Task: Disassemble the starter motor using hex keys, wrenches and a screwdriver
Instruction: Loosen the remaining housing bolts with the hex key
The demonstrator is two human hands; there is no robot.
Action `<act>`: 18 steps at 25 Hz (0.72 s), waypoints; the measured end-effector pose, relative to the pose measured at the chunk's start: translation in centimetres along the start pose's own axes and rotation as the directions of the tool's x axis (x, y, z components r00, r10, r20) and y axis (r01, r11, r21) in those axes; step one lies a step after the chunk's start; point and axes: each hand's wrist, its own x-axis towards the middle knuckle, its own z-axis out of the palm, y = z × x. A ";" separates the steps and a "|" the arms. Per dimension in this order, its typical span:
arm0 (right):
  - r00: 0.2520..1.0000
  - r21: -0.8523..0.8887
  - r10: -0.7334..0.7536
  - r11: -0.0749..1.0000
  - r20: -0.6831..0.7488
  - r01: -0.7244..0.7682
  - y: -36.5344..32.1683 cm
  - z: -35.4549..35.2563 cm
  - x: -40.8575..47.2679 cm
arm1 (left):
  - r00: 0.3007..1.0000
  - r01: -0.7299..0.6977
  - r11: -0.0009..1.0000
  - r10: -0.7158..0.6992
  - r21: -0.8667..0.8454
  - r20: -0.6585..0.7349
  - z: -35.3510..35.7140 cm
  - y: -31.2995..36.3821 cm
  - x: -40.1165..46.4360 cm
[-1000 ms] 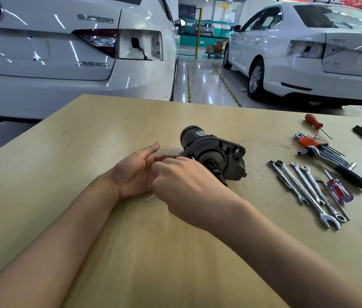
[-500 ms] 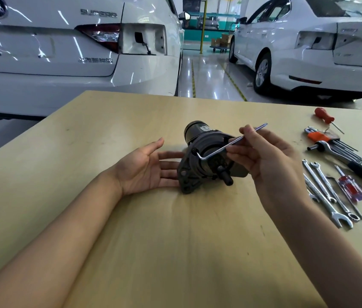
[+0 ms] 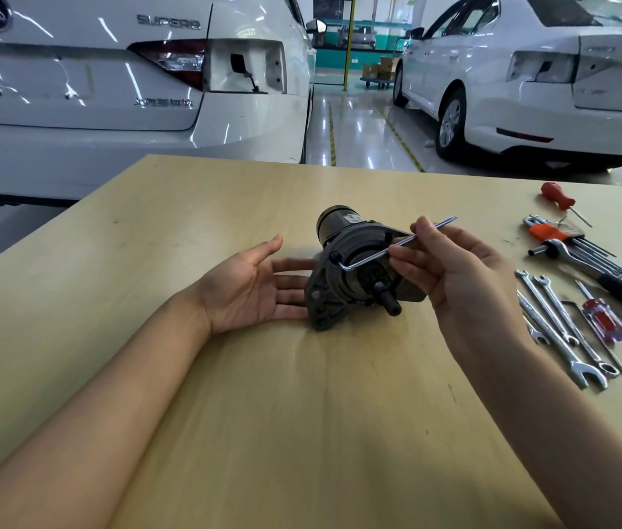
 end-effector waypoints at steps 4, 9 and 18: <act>1.000 0.022 0.007 1.000 0.006 -0.007 0.0 -0.1 0.0 | 1.000 0.001 1.000 -0.001 -0.002 0.002 0.0 0.0 0.0; 1.000 0.038 0.014 0.999 0.009 -0.014 0.0 -0.1 0.0 | 1.000 0.000 1.000 0.000 -0.004 0.012 0.0 0.0 0.0; 0.994 -0.091 -0.107 0.990 0.008 0.108 -0.1 0.4 -0.3 | 1.000 0.006 1.000 -0.006 -0.006 0.003 0.0 0.0 0.0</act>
